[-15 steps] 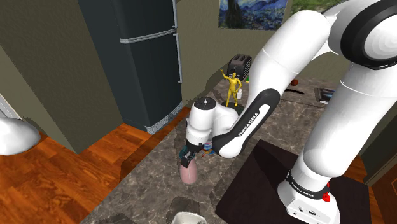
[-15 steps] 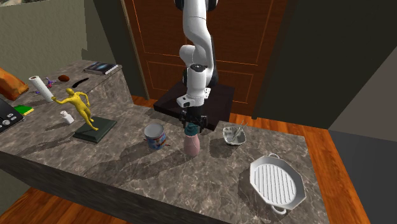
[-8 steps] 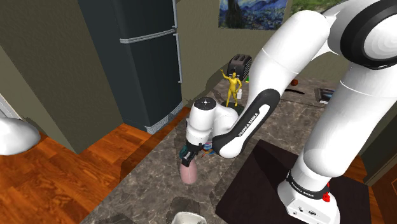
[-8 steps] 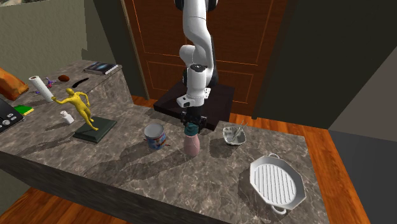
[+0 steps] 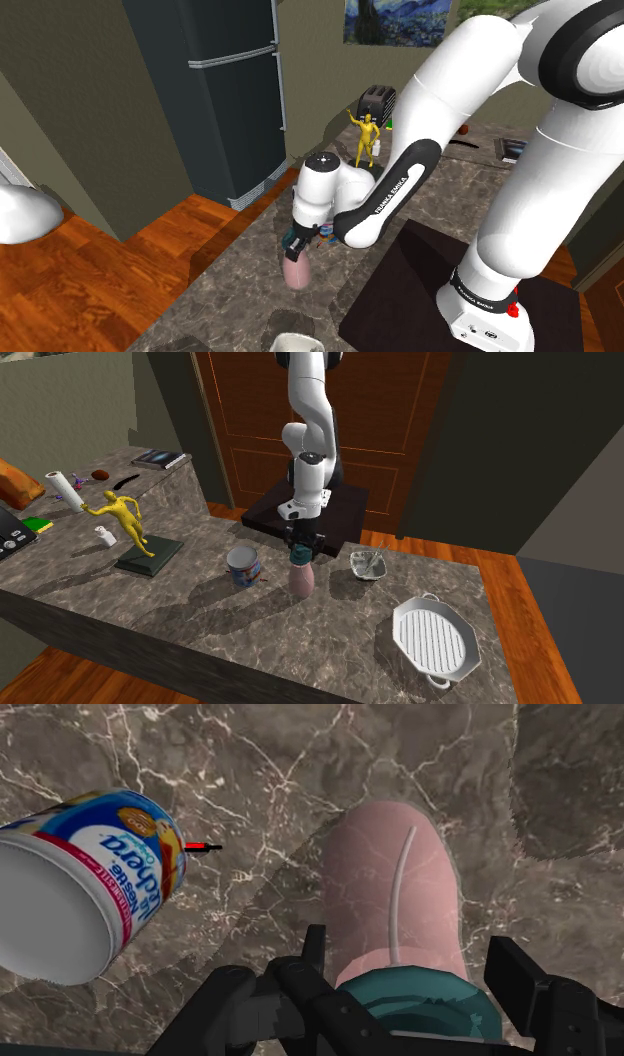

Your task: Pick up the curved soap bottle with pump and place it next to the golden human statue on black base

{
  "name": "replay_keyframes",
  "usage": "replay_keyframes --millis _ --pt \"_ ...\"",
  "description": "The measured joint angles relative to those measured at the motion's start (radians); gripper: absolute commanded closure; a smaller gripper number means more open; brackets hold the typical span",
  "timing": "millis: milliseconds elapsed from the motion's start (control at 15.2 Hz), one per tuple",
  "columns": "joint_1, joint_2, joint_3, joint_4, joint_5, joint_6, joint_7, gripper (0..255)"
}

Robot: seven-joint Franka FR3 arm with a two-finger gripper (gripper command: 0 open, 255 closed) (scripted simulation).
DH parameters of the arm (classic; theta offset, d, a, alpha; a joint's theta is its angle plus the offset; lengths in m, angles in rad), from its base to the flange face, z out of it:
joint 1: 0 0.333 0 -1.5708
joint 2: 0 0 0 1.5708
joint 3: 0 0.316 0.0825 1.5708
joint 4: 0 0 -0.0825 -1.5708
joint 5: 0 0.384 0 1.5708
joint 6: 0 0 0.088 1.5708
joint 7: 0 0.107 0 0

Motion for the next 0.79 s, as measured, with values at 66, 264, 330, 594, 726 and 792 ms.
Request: replay_keyframes --millis 66,264,330,594,726,792 --pt "0.004 -0.012 0.0 0.001 0.024 -0.011 -0.018 255" --pt "0.021 -0.051 -0.003 0.006 0.092 -0.049 -0.069 255" --pt "0.029 -0.071 -0.008 0.007 0.122 -0.068 -0.094 255" --pt "0.06 -0.139 -0.028 0.012 0.204 -0.134 -0.158 255" --pt "0.071 -0.166 -0.034 0.02 0.228 -0.167 -0.174 255" --pt "0.074 -0.175 -0.038 0.024 0.235 -0.179 -0.182 255"
